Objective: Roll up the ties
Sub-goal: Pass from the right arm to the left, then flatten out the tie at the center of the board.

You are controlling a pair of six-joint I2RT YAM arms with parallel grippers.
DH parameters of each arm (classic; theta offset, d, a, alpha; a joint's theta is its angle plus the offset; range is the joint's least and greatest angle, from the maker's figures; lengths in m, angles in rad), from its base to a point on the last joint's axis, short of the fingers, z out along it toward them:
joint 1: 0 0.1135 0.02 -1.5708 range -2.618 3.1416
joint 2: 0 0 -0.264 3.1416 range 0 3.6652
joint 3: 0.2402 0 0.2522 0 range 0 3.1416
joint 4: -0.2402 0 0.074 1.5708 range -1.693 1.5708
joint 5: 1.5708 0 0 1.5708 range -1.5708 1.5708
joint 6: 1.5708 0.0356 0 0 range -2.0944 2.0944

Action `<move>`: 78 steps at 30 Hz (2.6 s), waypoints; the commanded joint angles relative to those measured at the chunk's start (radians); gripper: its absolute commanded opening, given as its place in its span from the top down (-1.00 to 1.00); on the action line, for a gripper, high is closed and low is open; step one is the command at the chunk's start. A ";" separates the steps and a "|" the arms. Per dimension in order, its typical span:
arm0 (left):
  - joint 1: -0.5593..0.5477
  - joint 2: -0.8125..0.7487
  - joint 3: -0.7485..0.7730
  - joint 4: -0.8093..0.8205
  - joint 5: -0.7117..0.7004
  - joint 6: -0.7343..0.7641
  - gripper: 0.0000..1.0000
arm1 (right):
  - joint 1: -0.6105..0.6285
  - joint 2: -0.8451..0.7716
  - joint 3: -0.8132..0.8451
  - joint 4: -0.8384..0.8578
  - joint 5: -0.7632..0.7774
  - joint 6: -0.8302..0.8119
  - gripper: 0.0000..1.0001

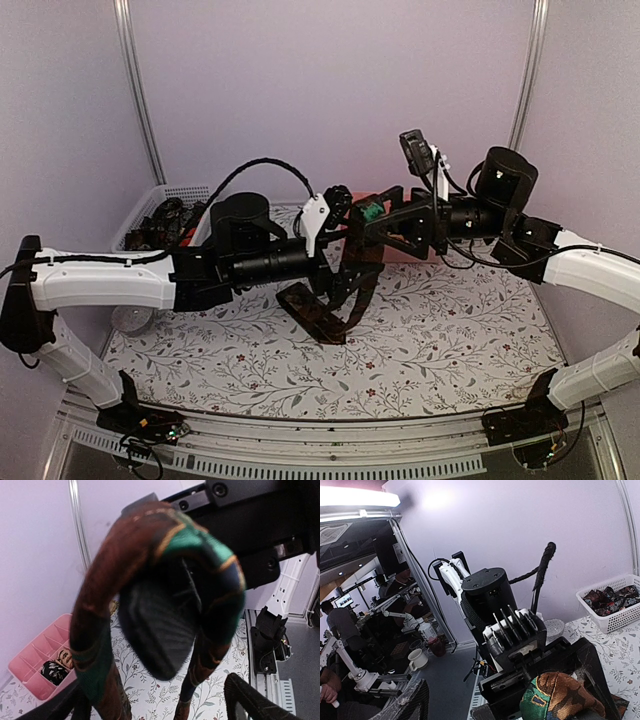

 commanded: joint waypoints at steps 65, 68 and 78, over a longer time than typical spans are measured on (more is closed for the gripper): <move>0.106 -0.364 0.019 -0.110 -0.744 0.077 1.00 | 0.022 0.546 -0.061 -0.319 0.359 -0.189 -0.44; 0.119 -0.413 -0.056 -0.118 -0.818 0.050 1.00 | 0.024 0.606 -0.040 -0.356 0.361 -0.158 -0.34; 0.163 -0.539 -0.229 -0.154 -0.973 -0.028 1.00 | 0.024 0.740 0.016 -0.371 0.363 -0.077 -0.26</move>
